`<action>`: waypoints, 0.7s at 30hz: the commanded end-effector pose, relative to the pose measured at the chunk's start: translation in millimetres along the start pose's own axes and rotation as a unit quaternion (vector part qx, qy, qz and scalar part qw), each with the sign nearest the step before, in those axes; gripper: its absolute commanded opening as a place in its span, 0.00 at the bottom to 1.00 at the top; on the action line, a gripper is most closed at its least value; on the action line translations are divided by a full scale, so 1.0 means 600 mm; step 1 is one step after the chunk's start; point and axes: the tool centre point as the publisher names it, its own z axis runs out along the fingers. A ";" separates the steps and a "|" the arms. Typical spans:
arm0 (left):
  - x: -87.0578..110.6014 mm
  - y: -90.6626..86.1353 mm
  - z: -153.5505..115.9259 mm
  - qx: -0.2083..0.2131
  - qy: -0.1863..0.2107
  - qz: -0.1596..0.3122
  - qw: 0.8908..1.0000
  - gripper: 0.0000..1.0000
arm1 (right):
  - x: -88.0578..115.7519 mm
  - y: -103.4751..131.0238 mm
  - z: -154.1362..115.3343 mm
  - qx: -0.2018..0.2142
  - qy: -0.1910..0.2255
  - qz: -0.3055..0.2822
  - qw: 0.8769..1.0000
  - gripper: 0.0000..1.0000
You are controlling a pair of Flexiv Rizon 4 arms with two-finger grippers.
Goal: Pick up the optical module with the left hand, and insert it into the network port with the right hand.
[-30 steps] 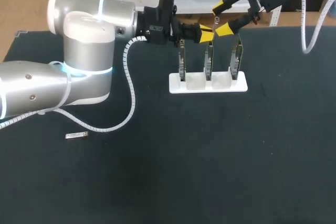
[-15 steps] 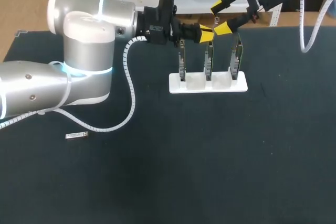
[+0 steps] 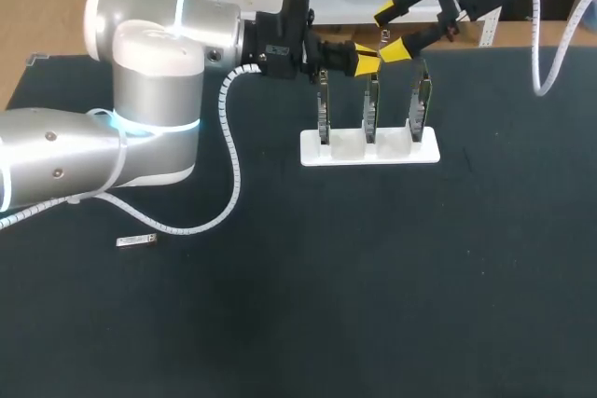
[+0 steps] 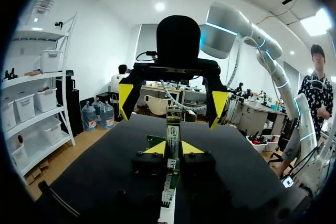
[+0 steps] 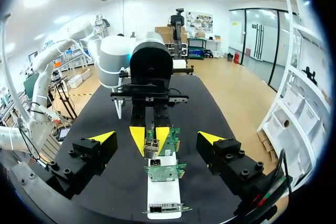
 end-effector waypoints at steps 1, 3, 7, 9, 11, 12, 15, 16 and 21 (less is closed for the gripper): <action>0.000 0.003 0.002 0.002 0.000 0.000 1.000 0.00 | 0.000 -0.001 0.001 0.000 0.002 0.001 1.000 1.00; 0.000 0.003 0.002 0.002 0.000 0.000 1.000 0.00 | 0.000 -0.001 0.001 0.000 0.002 0.002 1.000 1.00; 0.000 0.003 0.002 0.002 0.000 0.000 1.000 0.00 | 0.000 -0.002 0.001 0.001 0.002 0.002 1.000 1.00; 0.000 0.003 0.002 0.002 0.000 0.000 1.000 0.00 | -0.001 -0.002 0.000 0.002 0.002 0.002 1.000 1.00; 0.000 0.003 0.002 0.002 0.000 0.000 1.000 0.00 | -0.001 -0.003 0.000 0.002 0.002 0.002 1.000 1.00; 0.000 0.003 0.002 0.002 0.000 0.000 1.000 0.00 | -0.001 -0.003 0.000 0.002 0.002 0.002 1.000 1.00; 0.000 0.003 0.002 0.002 0.000 0.000 1.000 0.00 | -0.001 -0.004 0.000 0.002 0.002 0.002 1.000 1.00; 0.000 0.003 0.002 0.002 0.000 0.000 1.000 0.00 | -0.001 -0.004 0.000 0.002 0.002 0.002 1.000 1.00; 0.000 0.003 0.002 0.002 0.000 0.000 1.000 0.00 | -0.001 -0.005 0.001 0.000 0.002 0.002 1.000 1.00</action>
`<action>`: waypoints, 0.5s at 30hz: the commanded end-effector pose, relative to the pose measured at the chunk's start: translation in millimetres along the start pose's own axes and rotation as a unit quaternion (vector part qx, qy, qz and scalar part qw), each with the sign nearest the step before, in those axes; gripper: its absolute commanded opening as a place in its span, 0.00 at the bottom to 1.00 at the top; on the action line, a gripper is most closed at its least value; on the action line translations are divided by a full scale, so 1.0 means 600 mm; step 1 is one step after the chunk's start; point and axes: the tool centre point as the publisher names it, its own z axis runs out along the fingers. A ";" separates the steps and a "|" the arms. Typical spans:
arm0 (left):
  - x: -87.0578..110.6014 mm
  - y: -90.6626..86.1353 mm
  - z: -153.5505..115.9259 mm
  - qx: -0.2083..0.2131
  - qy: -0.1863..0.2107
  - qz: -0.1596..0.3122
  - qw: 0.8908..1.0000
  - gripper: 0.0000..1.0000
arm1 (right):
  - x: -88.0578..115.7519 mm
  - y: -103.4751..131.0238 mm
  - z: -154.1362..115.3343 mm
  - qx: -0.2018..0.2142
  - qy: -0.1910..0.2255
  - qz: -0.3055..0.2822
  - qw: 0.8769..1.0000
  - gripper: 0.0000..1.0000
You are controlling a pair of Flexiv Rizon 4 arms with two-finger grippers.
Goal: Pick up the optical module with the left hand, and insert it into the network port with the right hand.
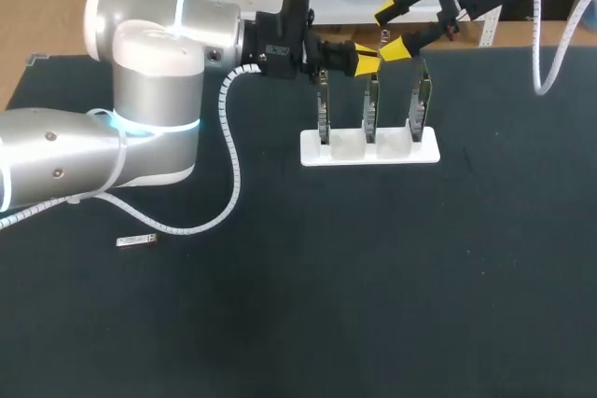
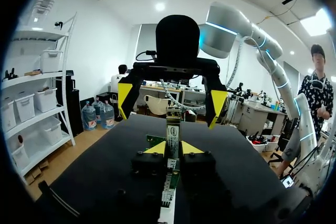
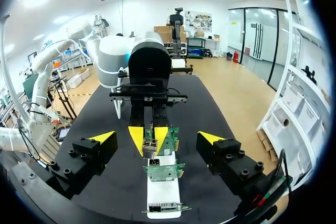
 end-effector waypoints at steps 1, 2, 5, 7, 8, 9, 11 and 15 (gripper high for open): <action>0.000 0.003 0.002 0.002 0.000 0.000 1.000 0.00 | -0.001 -0.003 0.002 -0.002 0.000 -0.001 1.000 1.00; 0.000 0.003 0.002 0.002 0.000 0.000 1.000 0.00 | -0.001 -0.004 0.002 -0.002 0.000 -0.001 1.000 1.00; 0.000 0.003 0.002 0.002 0.000 0.000 1.000 0.00 | -0.001 -0.004 0.002 -0.003 -0.001 -0.003 1.000 0.20; 0.000 0.003 0.002 0.002 0.000 0.000 1.000 0.00 | -0.001 -0.004 0.003 -0.004 -0.001 -0.004 1.000 0.00; 0.000 0.003 0.002 0.002 0.000 0.000 1.000 0.00 | -0.001 -0.005 0.003 -0.004 -0.001 -0.004 1.000 0.00; 0.000 0.003 0.002 0.002 0.000 0.000 1.000 0.00 | -0.001 -0.005 0.002 -0.002 0.000 -0.003 1.000 0.00; 0.000 0.003 0.002 0.002 0.000 0.000 1.000 0.00 | -0.001 -0.006 0.002 -0.001 0.001 -0.003 1.000 0.00; 0.000 0.003 0.002 0.002 0.000 0.000 1.000 0.00 | -0.001 -0.007 0.001 -0.001 0.002 -0.003 1.000 0.00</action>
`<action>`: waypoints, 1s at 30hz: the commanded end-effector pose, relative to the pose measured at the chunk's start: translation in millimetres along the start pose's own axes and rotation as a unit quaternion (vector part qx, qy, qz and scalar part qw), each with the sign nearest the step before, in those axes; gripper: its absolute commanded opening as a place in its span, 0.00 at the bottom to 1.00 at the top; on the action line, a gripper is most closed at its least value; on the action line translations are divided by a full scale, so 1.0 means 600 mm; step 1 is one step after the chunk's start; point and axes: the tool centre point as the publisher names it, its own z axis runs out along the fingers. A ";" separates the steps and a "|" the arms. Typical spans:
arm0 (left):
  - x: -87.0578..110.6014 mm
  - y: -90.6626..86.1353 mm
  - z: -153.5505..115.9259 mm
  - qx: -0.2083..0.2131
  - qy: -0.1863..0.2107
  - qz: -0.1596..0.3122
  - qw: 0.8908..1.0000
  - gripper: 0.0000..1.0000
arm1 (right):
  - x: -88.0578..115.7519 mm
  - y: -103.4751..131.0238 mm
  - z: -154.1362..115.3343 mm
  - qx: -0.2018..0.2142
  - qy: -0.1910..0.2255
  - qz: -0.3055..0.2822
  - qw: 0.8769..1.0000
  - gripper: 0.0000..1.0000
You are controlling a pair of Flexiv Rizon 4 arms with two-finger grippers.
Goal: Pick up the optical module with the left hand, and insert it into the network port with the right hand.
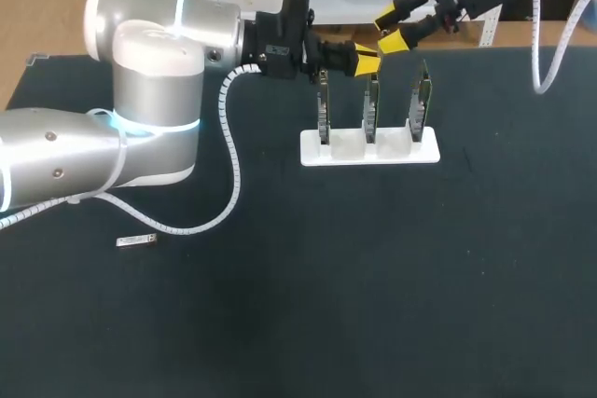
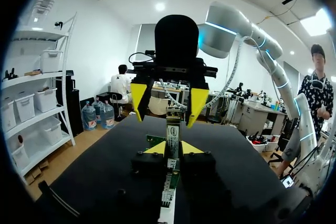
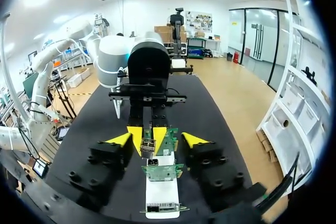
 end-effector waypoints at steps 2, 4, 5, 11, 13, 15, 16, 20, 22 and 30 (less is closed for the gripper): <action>0.000 0.003 0.002 0.002 0.000 0.000 1.000 0.00 | -0.001 -0.003 0.001 -0.002 0.002 0.000 1.000 0.00; 0.000 0.003 0.002 0.002 0.000 0.000 1.000 0.00 | 0.001 -0.004 0.002 -0.002 0.003 0.002 1.000 0.00; 0.000 0.003 0.002 0.002 0.000 0.000 1.000 0.00 | 0.002 -0.004 0.001 -0.002 0.003 0.003 1.000 0.00; 0.000 0.003 0.002 0.002 0.000 0.000 1.000 0.00 | 0.005 -0.002 0.000 0.000 0.003 0.006 1.000 0.00; 0.000 0.003 0.002 0.002 0.000 0.000 1.000 0.00 | 0.005 -0.002 0.000 0.001 0.004 0.006 1.000 0.00; 0.000 0.003 0.002 0.002 0.000 0.000 1.000 0.00 | 0.005 -0.002 0.000 0.001 0.004 0.006 1.000 0.00; 0.000 0.003 0.002 0.002 0.000 0.000 1.000 0.00 | 0.004 -0.002 0.000 0.001 0.004 0.006 1.000 0.00; 0.000 0.003 0.002 0.002 0.000 0.000 1.000 1.00 | 0.004 -0.001 0.001 0.000 0.004 0.006 1.000 0.00; 0.000 0.003 0.002 0.002 0.000 0.000 1.000 1.00 | 0.003 -0.001 0.001 0.001 0.004 0.006 1.000 0.00; 0.000 0.003 0.002 0.002 0.000 0.000 1.000 1.00 | 0.001 -0.001 0.002 0.000 0.003 0.003 1.000 0.00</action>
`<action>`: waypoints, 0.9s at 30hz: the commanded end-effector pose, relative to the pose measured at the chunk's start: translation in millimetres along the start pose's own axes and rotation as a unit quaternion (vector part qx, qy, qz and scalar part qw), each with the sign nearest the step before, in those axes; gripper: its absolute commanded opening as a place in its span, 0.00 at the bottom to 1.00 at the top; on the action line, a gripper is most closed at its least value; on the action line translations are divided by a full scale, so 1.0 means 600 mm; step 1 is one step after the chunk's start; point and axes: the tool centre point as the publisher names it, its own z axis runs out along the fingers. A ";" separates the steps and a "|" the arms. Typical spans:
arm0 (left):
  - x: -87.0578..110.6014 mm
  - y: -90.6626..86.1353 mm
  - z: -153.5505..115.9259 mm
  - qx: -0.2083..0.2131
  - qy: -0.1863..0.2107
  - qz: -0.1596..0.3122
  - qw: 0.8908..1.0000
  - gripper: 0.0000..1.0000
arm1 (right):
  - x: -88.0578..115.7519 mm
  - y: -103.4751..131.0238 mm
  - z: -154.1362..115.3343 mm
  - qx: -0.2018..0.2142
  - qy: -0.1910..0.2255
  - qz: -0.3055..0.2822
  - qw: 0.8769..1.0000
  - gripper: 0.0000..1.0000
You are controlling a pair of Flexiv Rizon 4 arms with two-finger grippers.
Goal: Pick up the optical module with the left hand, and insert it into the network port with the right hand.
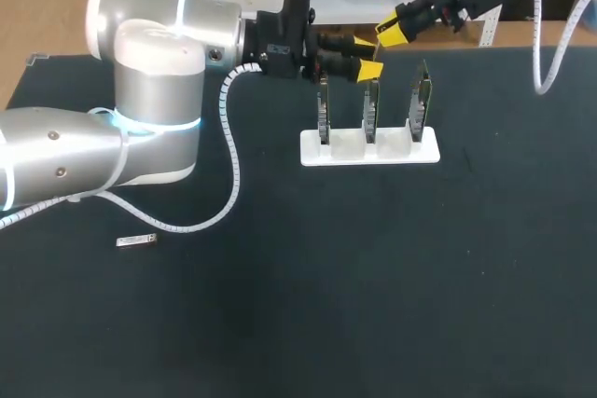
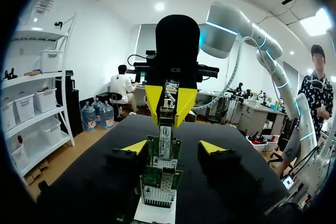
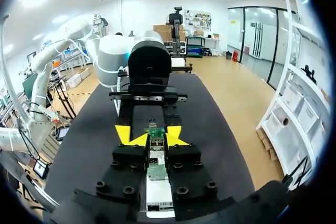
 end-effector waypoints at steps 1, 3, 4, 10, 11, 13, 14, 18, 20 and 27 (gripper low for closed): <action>0.000 0.000 0.000 -0.001 0.001 0.000 1.000 1.00 | -0.001 -0.001 0.002 -0.001 -0.001 -0.001 1.000 0.00; -0.001 -0.001 -0.001 0.000 0.001 0.002 1.000 1.00 | -0.001 -0.001 0.002 -0.001 -0.001 -0.001 1.000 0.00; -0.002 -0.002 -0.002 -0.007 0.012 0.004 1.000 1.00 | -0.001 -0.001 0.002 -0.001 -0.002 -0.002 1.000 0.00; -0.008 -0.007 -0.010 -0.010 0.035 0.013 0.999 1.00 | -0.001 0.001 0.003 0.000 -0.003 -0.003 1.000 0.00; -0.008 -0.009 -0.012 -0.008 0.036 0.013 0.999 1.00 | -0.001 0.002 0.003 -0.001 -0.004 -0.003 1.000 0.00; -0.010 -0.012 -0.019 -0.007 0.040 0.013 0.999 1.00 | -0.001 0.002 0.004 -0.002 -0.003 -0.004 1.000 0.00; -0.011 -0.013 -0.023 -0.008 0.043 0.013 0.999 1.00 | -0.001 0.002 0.004 -0.002 -0.003 -0.005 1.000 0.00; -0.015 -0.017 -0.041 -0.025 0.071 0.030 0.997 1.00 | -0.002 0.003 0.002 -0.002 -0.003 -0.007 1.000 0.00; -0.018 -0.022 -0.049 -0.035 0.081 0.045 0.995 1.00 | -0.002 0.003 0.001 -0.002 -0.003 -0.007 1.000 0.00; -0.021 -0.029 -0.071 -0.045 0.091 0.040 0.994 1.00 | -0.002 0.001 0.001 0.003 -0.005 -0.009 1.000 0.00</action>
